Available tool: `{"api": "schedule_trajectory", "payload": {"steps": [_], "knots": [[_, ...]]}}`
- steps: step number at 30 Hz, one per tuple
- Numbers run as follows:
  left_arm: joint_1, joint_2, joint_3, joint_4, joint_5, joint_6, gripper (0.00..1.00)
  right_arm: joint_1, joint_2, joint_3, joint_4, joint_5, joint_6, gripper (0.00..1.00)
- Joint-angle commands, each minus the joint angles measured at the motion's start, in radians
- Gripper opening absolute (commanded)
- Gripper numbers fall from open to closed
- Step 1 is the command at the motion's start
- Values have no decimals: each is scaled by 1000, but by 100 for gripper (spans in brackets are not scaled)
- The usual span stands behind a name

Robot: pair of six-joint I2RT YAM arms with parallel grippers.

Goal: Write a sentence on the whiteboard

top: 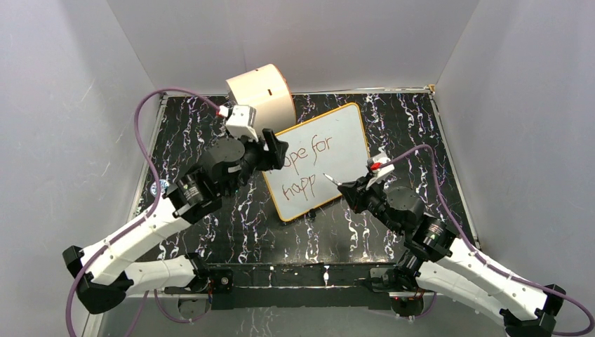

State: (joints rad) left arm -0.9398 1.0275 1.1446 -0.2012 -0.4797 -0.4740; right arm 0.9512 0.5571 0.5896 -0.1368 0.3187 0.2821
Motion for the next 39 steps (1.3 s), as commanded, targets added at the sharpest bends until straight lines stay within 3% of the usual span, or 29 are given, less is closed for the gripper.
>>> {"api": "schedule_trajectory", "payload": {"steps": [1,6,13,25,39], "knots": [[81,74,133,-129,36,246,63,-1,2,63,-62,51,-103,0],[360,208,267,-217,432,260,64,-2,41,67,-57,51,-184,0],[496,391,366,-253,786,322,70,-1,71,55,8,74,-241,0],[506,551,437,-297,1060,445,66,-1,143,59,75,57,-281,0],[507,694,530,-375,1196,560,52,-1,217,-24,230,75,-352,0]]}}
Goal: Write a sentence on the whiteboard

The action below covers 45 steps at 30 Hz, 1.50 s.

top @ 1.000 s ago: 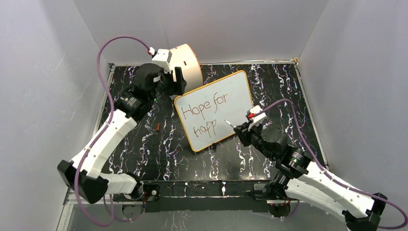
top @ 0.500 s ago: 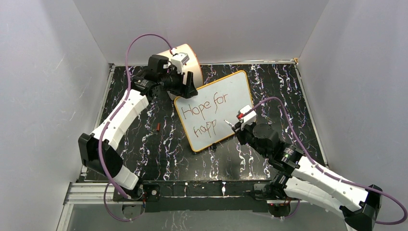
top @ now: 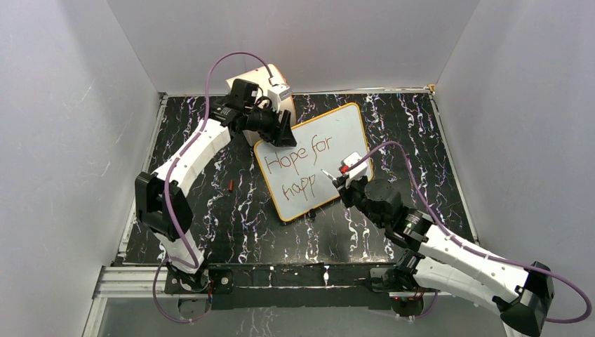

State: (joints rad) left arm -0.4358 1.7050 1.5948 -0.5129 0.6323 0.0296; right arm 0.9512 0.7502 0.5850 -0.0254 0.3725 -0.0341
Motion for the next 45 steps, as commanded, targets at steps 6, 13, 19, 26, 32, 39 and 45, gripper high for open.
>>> {"api": "schedule_trajectory", "payload": {"steps": [6,13,19,26,32,39,45], "knots": [[13,71,119,-132,139,113,36,-1,37,-59,163,33,-70,0],[16,106,163,-218,154,219,13,1,14,-107,191,22,-72,0],[16,138,206,-292,122,279,0,1,-10,-134,221,5,-77,0],[16,115,166,-282,126,292,0,3,-24,-140,209,-1,-66,0],[15,73,91,-232,120,290,0,11,-16,-138,209,28,-80,0],[16,68,58,-211,132,275,0,30,-4,-126,200,66,-81,0],[16,65,41,-183,143,253,0,46,10,-92,152,82,-64,0]]}}
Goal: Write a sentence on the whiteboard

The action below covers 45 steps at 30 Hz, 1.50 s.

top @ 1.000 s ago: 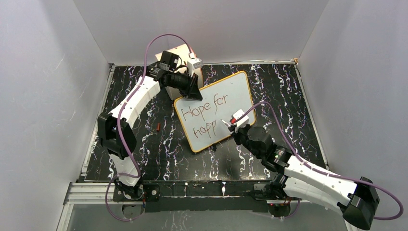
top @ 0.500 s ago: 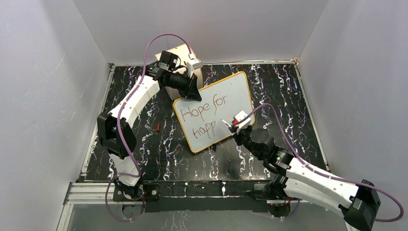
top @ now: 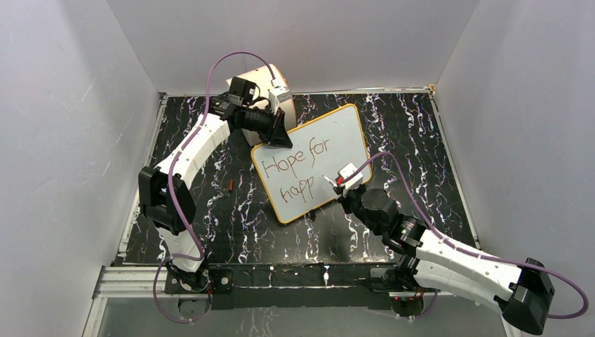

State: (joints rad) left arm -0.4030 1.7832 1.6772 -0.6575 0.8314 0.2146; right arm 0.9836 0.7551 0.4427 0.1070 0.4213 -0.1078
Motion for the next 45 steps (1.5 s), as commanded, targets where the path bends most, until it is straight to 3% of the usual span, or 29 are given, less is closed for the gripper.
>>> {"api": "schedule_trajectory", "payload": {"steps": [1,45], "knots": [[-18,-12,-45,-38,-55,65,0,16,6,52,19,35,10,0],[-29,-7,-49,-31,-22,28,0,72,144,46,161,63,-66,0]]}}
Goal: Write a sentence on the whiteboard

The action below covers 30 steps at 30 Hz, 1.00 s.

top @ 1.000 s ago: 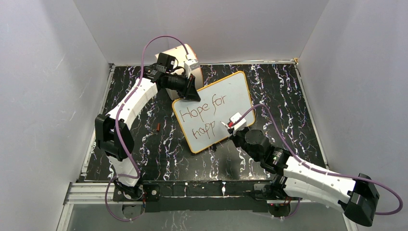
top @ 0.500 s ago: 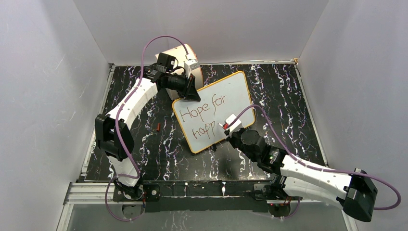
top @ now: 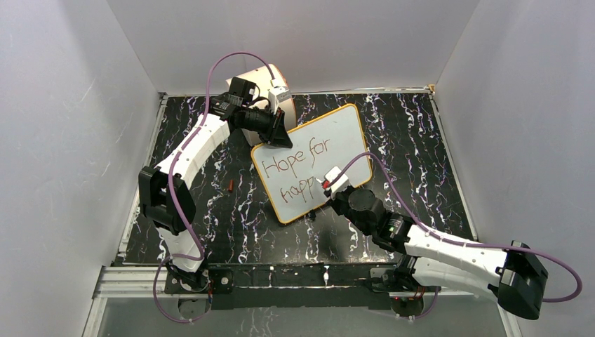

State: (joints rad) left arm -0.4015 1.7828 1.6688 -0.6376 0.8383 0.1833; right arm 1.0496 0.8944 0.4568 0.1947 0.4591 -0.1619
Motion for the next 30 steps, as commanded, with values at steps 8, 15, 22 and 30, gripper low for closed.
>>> {"api": "schedule_trajectory", "payload": {"steps": [8,15,22,30], "knots": [[-30,-4,-39,-51,-17,57,0,5,23,34,75,25,-18,0],[-30,-2,-39,-51,-8,56,0,5,41,36,80,21,-24,0],[-30,-2,-38,-52,-2,57,0,5,32,23,114,96,-23,0],[-31,-3,-37,-51,6,61,0,5,28,24,100,136,-16,0]]}}
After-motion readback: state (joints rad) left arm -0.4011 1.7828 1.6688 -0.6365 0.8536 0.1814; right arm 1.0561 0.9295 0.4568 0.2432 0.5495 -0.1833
